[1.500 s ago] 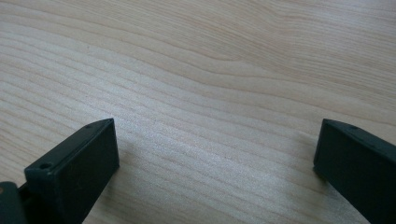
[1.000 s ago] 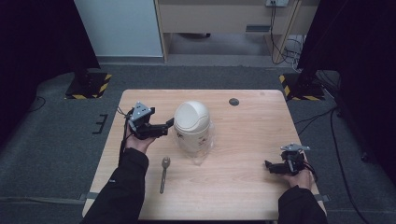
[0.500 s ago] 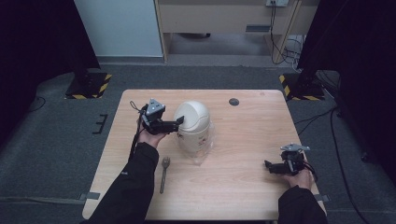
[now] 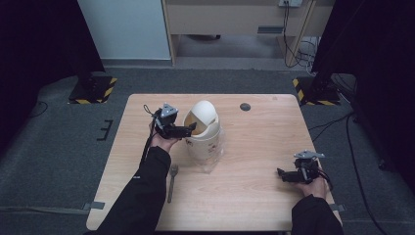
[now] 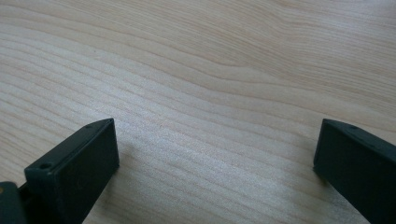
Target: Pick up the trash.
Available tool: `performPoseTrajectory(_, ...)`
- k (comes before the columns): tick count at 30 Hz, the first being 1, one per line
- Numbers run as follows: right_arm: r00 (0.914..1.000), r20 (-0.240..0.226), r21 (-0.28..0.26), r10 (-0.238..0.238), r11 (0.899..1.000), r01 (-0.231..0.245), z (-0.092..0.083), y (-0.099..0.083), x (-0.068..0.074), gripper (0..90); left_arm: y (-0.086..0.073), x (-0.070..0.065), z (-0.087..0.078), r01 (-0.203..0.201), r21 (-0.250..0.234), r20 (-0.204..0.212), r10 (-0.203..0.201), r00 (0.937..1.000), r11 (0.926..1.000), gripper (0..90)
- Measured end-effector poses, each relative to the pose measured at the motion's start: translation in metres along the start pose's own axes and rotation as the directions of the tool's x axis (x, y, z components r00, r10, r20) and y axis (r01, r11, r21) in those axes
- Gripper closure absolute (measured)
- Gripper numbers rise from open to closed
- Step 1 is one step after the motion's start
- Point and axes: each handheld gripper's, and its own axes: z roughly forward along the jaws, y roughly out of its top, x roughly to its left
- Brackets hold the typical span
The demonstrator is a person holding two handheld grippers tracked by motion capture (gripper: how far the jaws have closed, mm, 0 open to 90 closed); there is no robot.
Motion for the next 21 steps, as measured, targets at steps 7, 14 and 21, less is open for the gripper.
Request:
performPoseTrajectory(7, 1.0, 0.0, 0.0, 0.001, 1.0, -0.001, 0.0, 0.0, 0.0, 0.5, -0.002, 0.003, 0.005, 0.025, 0.015, 0.011, -0.025, 0.9996, 0.9996, 9.3)
performPoseTrajectory(14, 1.0, 0.001, 0.002, 0.002, 1.0, -0.002, 0.0, 0.0, 0.0, 0.5, 0.001, -0.001, -0.023, -0.006, -0.016, 0.016, 0.006, 0.9999, 0.9999, 10.2)
performPoseTrajectory(21, 0.9999, 0.005, 0.027, 0.009, 1.0, -0.01, -0.001, 0.002, 0.002, 0.8, -0.029, -0.008, -0.064, 0.002, -0.001, -0.01, -0.002, 0.9999, 1.0, 13.7)
